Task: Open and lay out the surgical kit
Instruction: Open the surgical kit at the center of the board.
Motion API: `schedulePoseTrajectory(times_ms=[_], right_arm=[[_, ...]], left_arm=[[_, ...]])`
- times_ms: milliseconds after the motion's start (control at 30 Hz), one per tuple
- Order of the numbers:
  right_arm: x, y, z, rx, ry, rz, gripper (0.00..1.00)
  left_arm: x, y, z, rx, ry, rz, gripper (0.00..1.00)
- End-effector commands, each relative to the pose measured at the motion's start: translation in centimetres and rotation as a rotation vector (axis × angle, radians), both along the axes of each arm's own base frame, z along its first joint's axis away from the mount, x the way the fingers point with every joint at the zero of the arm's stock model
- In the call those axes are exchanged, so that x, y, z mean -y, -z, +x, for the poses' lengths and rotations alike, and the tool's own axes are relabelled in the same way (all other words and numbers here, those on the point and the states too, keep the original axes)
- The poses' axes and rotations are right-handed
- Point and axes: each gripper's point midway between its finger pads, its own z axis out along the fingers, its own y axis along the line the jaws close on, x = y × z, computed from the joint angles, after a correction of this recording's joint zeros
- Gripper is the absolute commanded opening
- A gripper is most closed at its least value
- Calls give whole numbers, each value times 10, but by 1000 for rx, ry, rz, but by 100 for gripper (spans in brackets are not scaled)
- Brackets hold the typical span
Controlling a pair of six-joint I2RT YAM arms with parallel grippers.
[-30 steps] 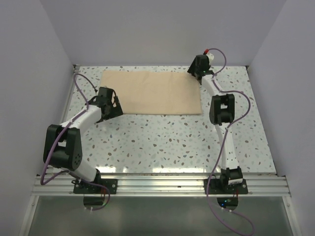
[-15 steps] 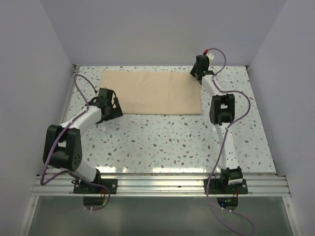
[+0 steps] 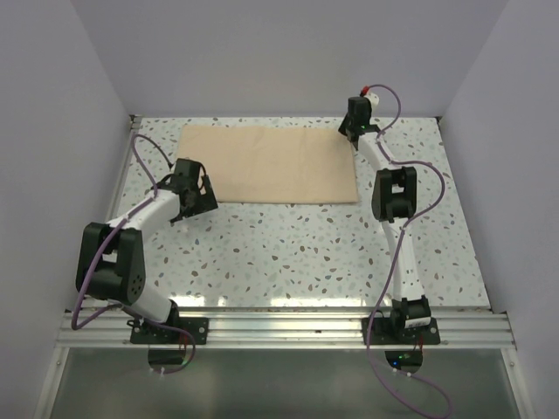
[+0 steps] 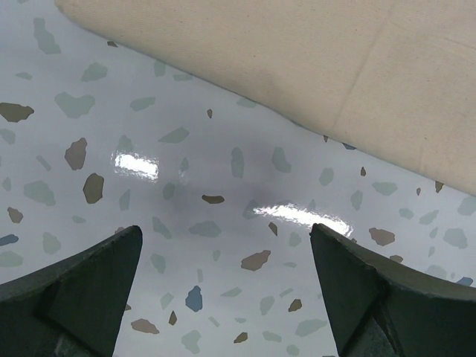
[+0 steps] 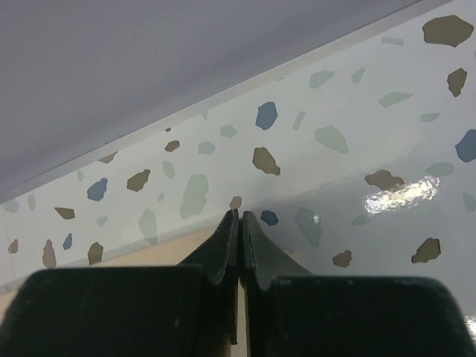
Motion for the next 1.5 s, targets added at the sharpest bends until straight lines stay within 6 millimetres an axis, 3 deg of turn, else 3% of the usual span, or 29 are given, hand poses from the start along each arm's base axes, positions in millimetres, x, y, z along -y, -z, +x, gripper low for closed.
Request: schedulePoseTrajectory(times_ms=[0,133,233,267,300,333,367,400,433,467,500,533,567,600,633,700,733,767,933,967,1000,1067,1100,1167,1200,1300,1467], right_arm=[[0,-54,6,91,-10,4,0],[-7,-73,0,107,-30,40,0],[-27,-96,-11,128,-89,76,0],[-37,-95,-17,113,-113,97,0],[-46,-113,-23,128,-143,129,0],[-52,-118,-28,124,-156,154,0],[-62,-112,-38,99,-170,180,0],[-70,-135,-46,129,-197,200,0],[-77,-144,-53,134,-212,208,0],[-90,-132,-67,96,-237,211,0],[-97,-156,-79,120,-262,218,0],[-104,-159,-90,111,-279,221,0],[-114,-141,-107,60,-297,217,0],[-121,-142,-122,35,-323,229,0],[-129,-160,-140,44,-354,247,0],[-140,-132,-183,-69,-381,263,0],[-143,-151,-202,-54,-403,280,0],[-152,-123,-233,-141,-440,287,0],[-148,-97,-347,-325,-511,296,0],[-143,-78,-375,-393,-520,296,0],[-138,-97,-392,-362,-537,316,0],[-120,-82,-436,-460,-520,320,0],[-114,-93,-459,-468,-536,338,0],[-102,-89,-489,-511,-536,337,0],[-95,-96,-508,-520,-544,348,0],[-83,-87,-544,-602,-549,356,0],[-73,-84,-579,-654,-595,360,0]], left_arm=[[-4,-20,8,62,-13,9,99],[-5,-40,13,80,-20,14,99],[-6,-74,26,157,-32,12,99],[-6,-93,32,208,-39,8,99],[-7,-102,34,227,-46,11,100],[-8,-112,36,248,-46,14,100],[-6,-126,42,278,-39,8,99],[-5,-131,43,283,-33,4,100],[-5,-137,45,293,-30,3,99],[-4,-148,49,314,-31,-1,99],[-4,-150,49,310,-33,0,100],[-3,-154,50,317,-35,-4,100],[-3,-159,51,327,-35,-8,99],[-2,-160,50,327,-33,-13,99],[-2,-161,50,330,-34,-16,100],[-2,-166,48,335,-34,-21,99],[-2,-170,47,340,-39,-24,99],[-2,-173,46,345,-41,-25,99],[-4,-194,41,397,-52,-33,100],[-5,-197,40,403,-54,-34,99],[-5,-198,40,407,-57,-35,100],[-4,-201,40,419,-65,-50,99],[-2,-203,41,425,-67,-64,100],[1,-204,41,430,-71,-81,99],[2,-206,40,434,-81,-97,99],[5,-206,38,445,-88,-125,100],[6,-207,28,464,-92,-145,100]])
